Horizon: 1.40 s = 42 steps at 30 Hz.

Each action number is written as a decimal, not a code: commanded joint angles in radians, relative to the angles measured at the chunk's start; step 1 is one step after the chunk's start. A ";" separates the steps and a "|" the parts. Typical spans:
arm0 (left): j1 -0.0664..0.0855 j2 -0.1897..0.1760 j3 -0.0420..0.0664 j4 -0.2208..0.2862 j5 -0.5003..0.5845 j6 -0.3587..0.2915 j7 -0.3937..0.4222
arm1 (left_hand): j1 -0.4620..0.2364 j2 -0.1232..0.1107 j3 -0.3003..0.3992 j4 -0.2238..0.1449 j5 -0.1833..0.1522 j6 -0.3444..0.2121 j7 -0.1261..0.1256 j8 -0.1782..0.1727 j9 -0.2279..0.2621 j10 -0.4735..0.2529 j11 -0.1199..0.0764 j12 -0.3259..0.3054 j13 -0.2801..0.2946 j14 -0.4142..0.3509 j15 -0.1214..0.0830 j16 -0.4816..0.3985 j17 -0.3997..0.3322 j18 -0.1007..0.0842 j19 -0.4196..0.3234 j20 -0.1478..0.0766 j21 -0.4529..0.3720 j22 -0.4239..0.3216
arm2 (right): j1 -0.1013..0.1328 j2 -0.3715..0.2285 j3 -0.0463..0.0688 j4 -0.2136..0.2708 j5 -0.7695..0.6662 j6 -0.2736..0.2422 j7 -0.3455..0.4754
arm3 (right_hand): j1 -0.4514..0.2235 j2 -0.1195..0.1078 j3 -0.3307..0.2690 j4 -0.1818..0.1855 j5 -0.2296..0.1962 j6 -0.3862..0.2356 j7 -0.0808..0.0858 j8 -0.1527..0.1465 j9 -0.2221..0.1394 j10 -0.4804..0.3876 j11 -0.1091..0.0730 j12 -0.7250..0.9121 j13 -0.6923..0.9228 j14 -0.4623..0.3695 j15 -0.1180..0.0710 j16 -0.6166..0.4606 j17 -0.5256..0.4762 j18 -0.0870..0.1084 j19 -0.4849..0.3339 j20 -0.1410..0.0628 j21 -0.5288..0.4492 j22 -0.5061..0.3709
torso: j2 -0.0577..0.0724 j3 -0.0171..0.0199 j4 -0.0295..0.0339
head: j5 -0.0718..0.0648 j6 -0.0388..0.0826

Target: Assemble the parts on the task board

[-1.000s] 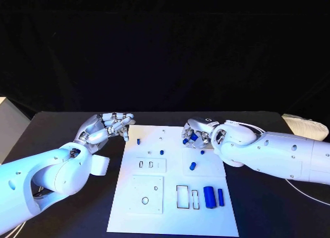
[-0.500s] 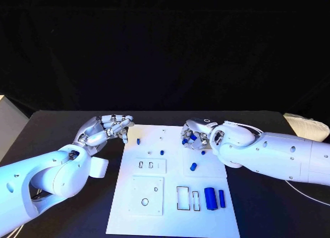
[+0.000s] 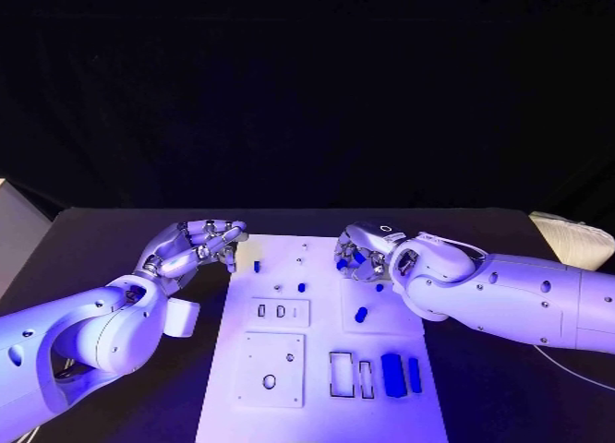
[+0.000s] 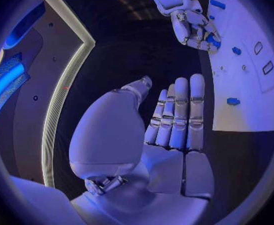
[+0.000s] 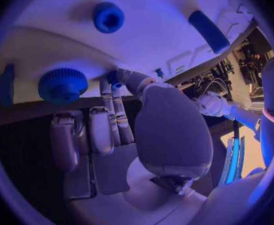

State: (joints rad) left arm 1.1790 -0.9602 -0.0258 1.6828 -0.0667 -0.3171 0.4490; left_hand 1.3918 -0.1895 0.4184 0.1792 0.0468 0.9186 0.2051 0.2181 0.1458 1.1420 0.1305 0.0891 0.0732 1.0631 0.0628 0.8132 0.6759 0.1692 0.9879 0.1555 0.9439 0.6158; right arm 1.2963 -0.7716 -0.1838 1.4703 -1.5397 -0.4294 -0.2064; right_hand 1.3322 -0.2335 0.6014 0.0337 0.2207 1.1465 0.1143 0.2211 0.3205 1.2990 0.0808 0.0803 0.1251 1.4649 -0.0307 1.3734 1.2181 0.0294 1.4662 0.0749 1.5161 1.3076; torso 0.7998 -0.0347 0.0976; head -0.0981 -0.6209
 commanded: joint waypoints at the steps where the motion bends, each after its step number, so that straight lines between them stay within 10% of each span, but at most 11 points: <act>1: 0.002 0.001 0.001 0.001 -0.004 0.015 0.000 | -0.007 0.000 0.006 0.003 0.003 -0.003 -0.004 -0.003 0.001 -0.007 0.003 0.002 0.000 -0.006 -0.001 0.003 0.002 0.014 -0.005 -0.001 0.003 0.002 | 0.001 -0.006 0.001 0.017 -0.020 -0.073 -0.033 | 0.028 0.046 0.000 -0.005 0.008 0.008 -0.006 0.005 0.047 0.050 -0.044 0.006 0.010 0.045 -0.006 0.007 0.001 -0.012 0.069 -0.005 0.007 0.190 | 0.004 -0.0010 -0.0001 | -0.001 0.010; 15: 0.002 0.002 0.001 -0.003 -0.003 0.014 -0.009 | -0.004 0.002 0.011 -0.001 0.003 -0.004 -0.003 -0.004 0.001 -0.009 0.004 0.001 0.000 -0.008 -0.001 0.007 0.002 0.014 -0.007 0.000 0.008 0.005 | 0.026 0.029 0.008 0.021 -0.062 -0.127 -0.127 | 0.024 0.045 0.002 -0.012 0.001 0.003 -0.007 0.014 0.060 0.051 -0.044 0.002 0.014 0.045 -0.008 0.009 0.003 -0.012 0.069 -0.006 0.008 0.192 | 0.003 -0.0086 0.0018 | 0.000 0.020; 29: 0.003 0.004 0.001 0.002 -0.003 0.014 -0.012 | -0.002 0.002 0.013 -0.003 0.003 -0.005 -0.002 -0.005 0.001 -0.010 0.004 0.001 0.000 -0.009 -0.001 0.009 0.002 0.014 -0.008 0.000 0.010 0.006 | 0.029 0.115 0.010 -0.024 -0.087 -0.122 -0.181 | 0.022 0.044 0.005 -0.017 0.000 -0.005 -0.005 0.017 0.068 0.048 -0.043 -0.003 0.016 0.043 -0.007 0.005 -0.007 -0.010 0.065 -0.007 0.003 0.184 | 0.013 -0.0068 0.0026 | 0.013 0.031; 42: 0.003 0.008 0.001 0.003 -0.003 0.018 -0.014 | -0.002 0.002 0.013 -0.003 0.003 -0.005 -0.002 -0.005 0.001 -0.010 0.004 0.001 0.000 -0.009 -0.001 0.009 0.002 0.014 -0.008 0.000 0.010 0.006 | 0.026 0.160 0.010 -0.051 -0.098 -0.140 -0.201 | 0.019 0.043 0.007 -0.020 0.000 -0.011 -0.003 0.017 0.073 0.045 -0.041 -0.006 0.017 0.041 -0.006 0.001 -0.015 -0.008 0.061 -0.006 -0.003 0.176 | 0.019 -0.0127 0.0144 | 0.014 0.027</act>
State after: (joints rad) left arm 1.1793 -0.9552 -0.0256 1.6832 -0.0668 -0.3170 0.4325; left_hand 1.3919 -0.1895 0.4266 0.1765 0.0468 0.9186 0.2051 0.2182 0.1453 1.1384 0.1342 0.0891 0.0731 1.0631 0.0628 0.8171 0.6763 0.1693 0.9880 0.1555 0.9480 0.6205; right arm 1.3227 -0.6133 -0.1737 1.4183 -1.6123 -0.5569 -0.3907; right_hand 1.3245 -0.2258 0.6044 0.0174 0.2219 1.1411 0.1084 0.2352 0.3205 1.2989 0.0806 0.0683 0.1266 1.4648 -0.0305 1.3769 1.2041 0.0296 1.4662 0.0751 1.5198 1.3073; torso 0.8174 -0.0464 0.1099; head -0.0875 -0.5967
